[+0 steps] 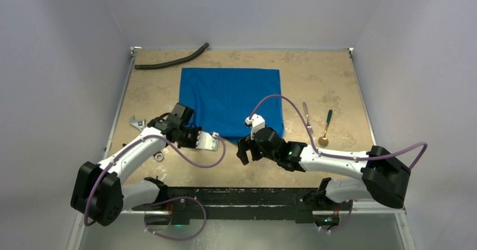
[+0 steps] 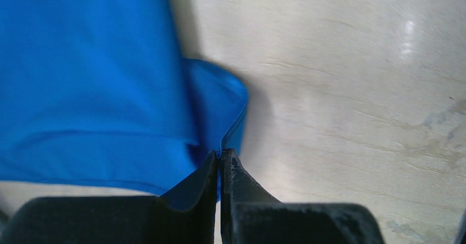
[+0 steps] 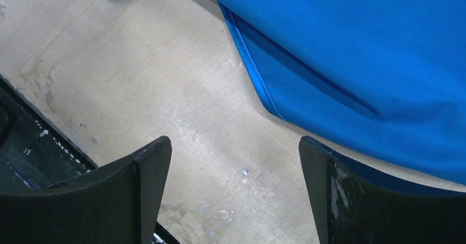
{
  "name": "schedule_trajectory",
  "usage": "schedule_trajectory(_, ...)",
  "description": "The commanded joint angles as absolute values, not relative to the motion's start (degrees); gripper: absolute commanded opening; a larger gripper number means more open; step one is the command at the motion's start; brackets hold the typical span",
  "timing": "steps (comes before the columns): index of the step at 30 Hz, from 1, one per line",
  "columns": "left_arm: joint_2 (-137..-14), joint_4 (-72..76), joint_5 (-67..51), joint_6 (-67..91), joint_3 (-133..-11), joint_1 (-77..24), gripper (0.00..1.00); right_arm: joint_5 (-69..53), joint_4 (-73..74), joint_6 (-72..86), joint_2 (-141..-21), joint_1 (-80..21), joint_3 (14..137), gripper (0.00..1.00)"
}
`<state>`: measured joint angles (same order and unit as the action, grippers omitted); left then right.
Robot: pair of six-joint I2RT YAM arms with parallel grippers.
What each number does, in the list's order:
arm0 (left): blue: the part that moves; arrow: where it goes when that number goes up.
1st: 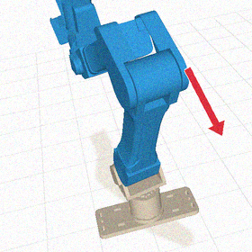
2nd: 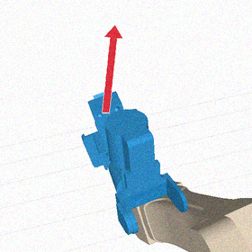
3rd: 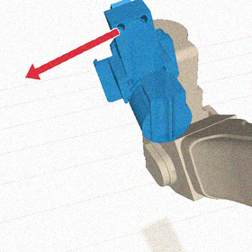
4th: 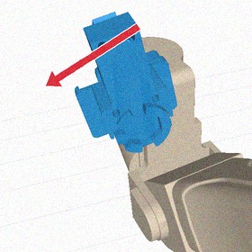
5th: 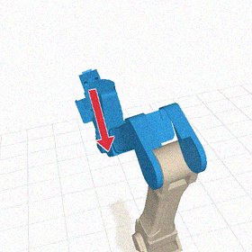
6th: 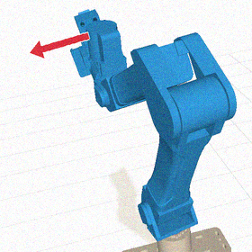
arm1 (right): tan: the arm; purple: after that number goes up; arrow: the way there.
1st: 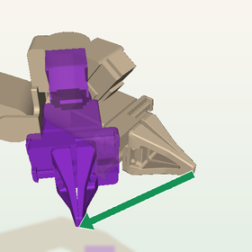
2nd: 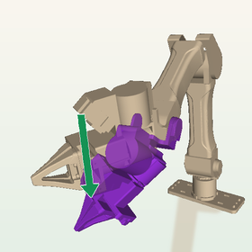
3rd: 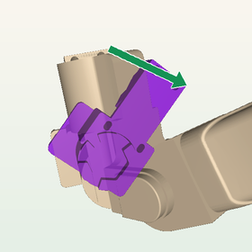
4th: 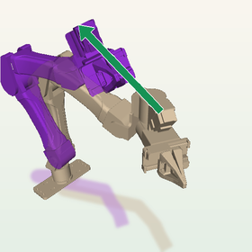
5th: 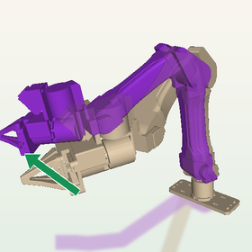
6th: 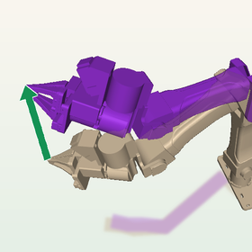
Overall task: Fold the napkin into a case and place the utensils inside
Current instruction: Pick up the flattened napkin from the center of the board.
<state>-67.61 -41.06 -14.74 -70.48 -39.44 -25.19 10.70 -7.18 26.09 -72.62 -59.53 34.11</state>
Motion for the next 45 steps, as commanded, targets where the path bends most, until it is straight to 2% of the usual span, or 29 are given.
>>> schedule_trajectory(1,-67.5,-41.2,-17.7,-62.6,-52.5,-25.3,0.00,10.4,-11.7,22.3,-72.5,-59.6,33.5,0.90)
schedule_trajectory(5,-67.7,-46.8,-19.1,-58.6,-60.9,-23.8,0.00,10.8,-14.5,20.5,-71.6,-59.7,32.2,0.91)
schedule_trajectory(11,-67.1,-48.1,-21.6,-51.3,-65.1,-21.6,0.00,9.5,-18.1,17.9,-76.1,-59.6,33.5,0.89)
schedule_trajectory(23,-66.3,-36.8,-10.1,-38.6,-63.9,-20.0,0.00,14.0,-17.1,14.6,-86.0,-59.6,37.3,0.82)
schedule_trajectory(28,-65.6,-35.1,-9.7,-36.6,-62.9,-19.9,0.00,17.8,-15.1,14.6,-89.6,-59.7,40.0,0.76)
schedule_trajectory(36,-65.5,-32.9,-6.1,-36.6,-60.7,-19.6,0.00,19.3,-11.9,15.1,-94.2,-60.2,43.3,0.58)
schedule_trajectory(38,-65.5,-31.4,-4.1,-36.9,-60.3,-19.0,0.00,19.5,-11.2,16.1,-95.2,-60.6,43.5,0.51)
schedule_trajectory(41,-65.8,-28.6,-1.6,-37.1,-60.0,-17.0,0.00,19.8,-10.7,16.9,-95.9,-61.0,43.8,0.31)
schedule_trajectory(42,-66.0,-28.0,-1.2,-37.1,-60.0,-16.1,0.00,20.0,-10.4,17.0,-95.9,-61.2,44.0,0.20)
schedule_trajectory(43,-66.3,-27.9,-1.3,-37.0,-60.2,-15.2,0.00,19.8,-10.2,16.8,-95.7,-61.3,44.2,0.05)
schedule_trajectory(44,-66.6,-28.2,-1.7,-36.9,-60.5,-14.4,0.00,19.2,-9.8,16.6,-95.3,-61.5,44.5,0.00)
schedule_trajectory(45,-66.7,-28.7,-2.7,-36.8,-60.9,-13.8,0.00,18.7,-9.5,16.4,-94.4,-61.6,44.7,0.00)
